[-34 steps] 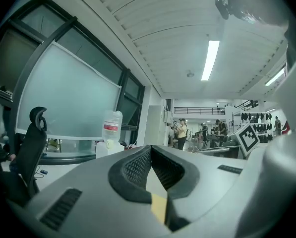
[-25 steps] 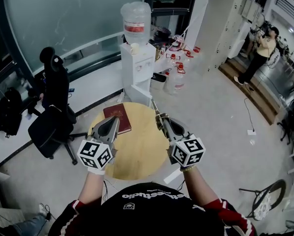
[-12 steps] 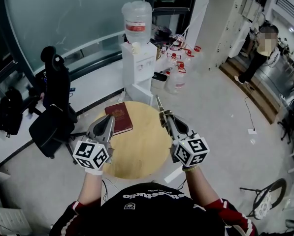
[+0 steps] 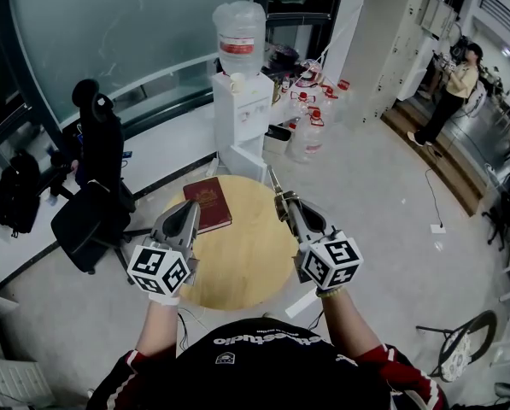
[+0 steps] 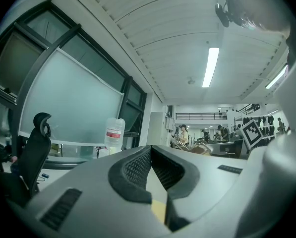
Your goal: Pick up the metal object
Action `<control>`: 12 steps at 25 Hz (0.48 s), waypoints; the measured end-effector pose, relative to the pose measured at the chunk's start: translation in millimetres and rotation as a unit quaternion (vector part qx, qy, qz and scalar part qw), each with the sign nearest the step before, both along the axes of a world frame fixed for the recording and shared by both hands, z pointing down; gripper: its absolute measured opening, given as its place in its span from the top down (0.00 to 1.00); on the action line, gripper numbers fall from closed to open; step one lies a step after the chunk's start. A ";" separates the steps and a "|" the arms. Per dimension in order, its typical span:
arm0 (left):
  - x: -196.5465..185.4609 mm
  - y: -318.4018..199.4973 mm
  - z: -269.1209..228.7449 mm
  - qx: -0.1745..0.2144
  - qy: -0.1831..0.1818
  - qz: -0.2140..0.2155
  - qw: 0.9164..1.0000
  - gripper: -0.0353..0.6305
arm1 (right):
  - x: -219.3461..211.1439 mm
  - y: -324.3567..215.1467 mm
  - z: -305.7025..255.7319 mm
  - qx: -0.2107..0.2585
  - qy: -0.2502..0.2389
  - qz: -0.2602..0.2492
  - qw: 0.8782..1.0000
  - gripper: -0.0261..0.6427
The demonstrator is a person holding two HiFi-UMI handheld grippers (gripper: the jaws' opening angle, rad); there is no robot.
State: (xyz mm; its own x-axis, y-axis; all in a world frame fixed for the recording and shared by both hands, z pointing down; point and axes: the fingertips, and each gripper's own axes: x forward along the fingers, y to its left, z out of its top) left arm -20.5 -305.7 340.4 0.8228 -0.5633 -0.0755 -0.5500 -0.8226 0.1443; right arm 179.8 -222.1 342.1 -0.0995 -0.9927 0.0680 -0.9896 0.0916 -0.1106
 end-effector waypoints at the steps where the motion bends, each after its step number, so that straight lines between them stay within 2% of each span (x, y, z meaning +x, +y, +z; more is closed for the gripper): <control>1: -0.6 -0.1 -0.8 0.000 0.001 -0.001 1.000 0.92 | -0.5 -0.1 -0.8 0.000 0.001 0.000 1.000 0.92; 12: -0.6 1.3 -5.4 0.001 0.004 0.000 1.000 0.92 | -0.8 -0.6 -3.8 -0.005 0.008 0.000 1.000 0.92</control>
State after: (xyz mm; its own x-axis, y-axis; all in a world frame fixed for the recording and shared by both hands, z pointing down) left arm -21.1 -304.3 335.0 0.8221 -0.5632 -0.0836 -0.5490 -0.8229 0.1463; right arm 179.0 -222.6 338.3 -0.0976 -0.9921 0.0790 -0.9914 0.0900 -0.0946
